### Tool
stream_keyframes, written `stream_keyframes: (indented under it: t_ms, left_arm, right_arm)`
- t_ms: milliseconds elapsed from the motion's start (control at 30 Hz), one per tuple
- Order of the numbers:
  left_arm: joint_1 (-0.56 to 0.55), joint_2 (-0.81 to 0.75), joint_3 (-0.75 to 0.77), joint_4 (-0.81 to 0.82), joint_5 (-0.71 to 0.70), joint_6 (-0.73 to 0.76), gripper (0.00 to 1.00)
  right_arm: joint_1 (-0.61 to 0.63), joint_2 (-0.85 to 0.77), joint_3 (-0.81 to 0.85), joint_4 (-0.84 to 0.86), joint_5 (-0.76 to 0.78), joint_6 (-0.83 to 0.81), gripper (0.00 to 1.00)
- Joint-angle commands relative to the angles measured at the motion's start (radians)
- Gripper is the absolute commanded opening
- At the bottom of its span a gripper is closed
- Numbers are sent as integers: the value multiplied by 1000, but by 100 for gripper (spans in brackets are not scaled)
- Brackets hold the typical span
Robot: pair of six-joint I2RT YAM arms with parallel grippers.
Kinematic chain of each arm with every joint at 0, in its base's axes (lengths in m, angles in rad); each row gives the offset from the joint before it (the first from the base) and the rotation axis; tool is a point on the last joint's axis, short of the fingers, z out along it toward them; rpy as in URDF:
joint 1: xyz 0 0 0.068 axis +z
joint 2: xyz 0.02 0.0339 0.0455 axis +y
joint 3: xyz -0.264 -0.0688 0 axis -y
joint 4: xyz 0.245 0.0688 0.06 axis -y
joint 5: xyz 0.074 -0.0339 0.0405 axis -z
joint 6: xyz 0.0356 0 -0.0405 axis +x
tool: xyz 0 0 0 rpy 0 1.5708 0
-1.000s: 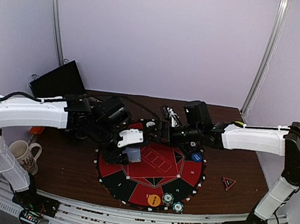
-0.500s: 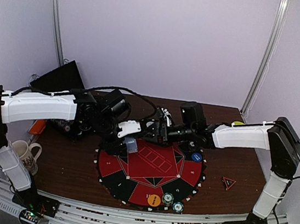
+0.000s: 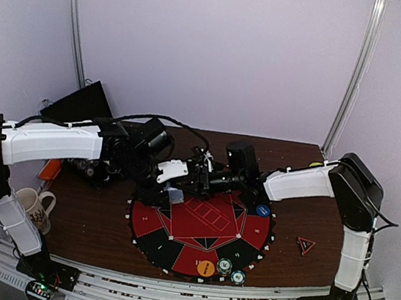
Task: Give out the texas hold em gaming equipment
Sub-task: Pass from the left arm to the right, then pass from the right arm to the left
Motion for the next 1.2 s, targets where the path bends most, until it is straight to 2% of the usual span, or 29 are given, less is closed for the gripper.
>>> stream_keyframes:
  t_ms: [0,100,167,267,300,367,433,567,700,933,1167]
  left_arm:
    - [14,11,38,38,-8,20,55]
    - [18,18,33,45,-8,25,55]
    - [20,22,31,45,-10,29,55]
    - [27,25,22,48,-9,34,56]
    - [29,24,18,52,-8,40,58]
    - [31,16,-8,69,-6,61,69]
    - [31,4,-44,106,-18,81,79]
    - [32,-9,-107,187,-27,109,87]
    - [32,-28,-142,253,-85,106,86]
    - [35,-91,-191,329,-26,105,78]
    - [42,-129,-210,362,-8,94,80]
  right_arm:
    - [24,19,30,66,-53,48,69]
    - [30,34,35,64,-65,52,57]
    - [30,35,40,73,-74,57,40]
    - [30,32,45,72,-85,54,20]
    - [31,32,50,64,-89,50,13]
    - [31,31,58,47,-94,41,0]
    - [31,28,60,42,-98,38,0]
    - [30,19,62,38,-99,40,0]
    - [30,10,63,10,-88,23,0]
    - [31,13,77,-28,-77,1,0]
    - [30,8,89,-70,-70,-27,0]
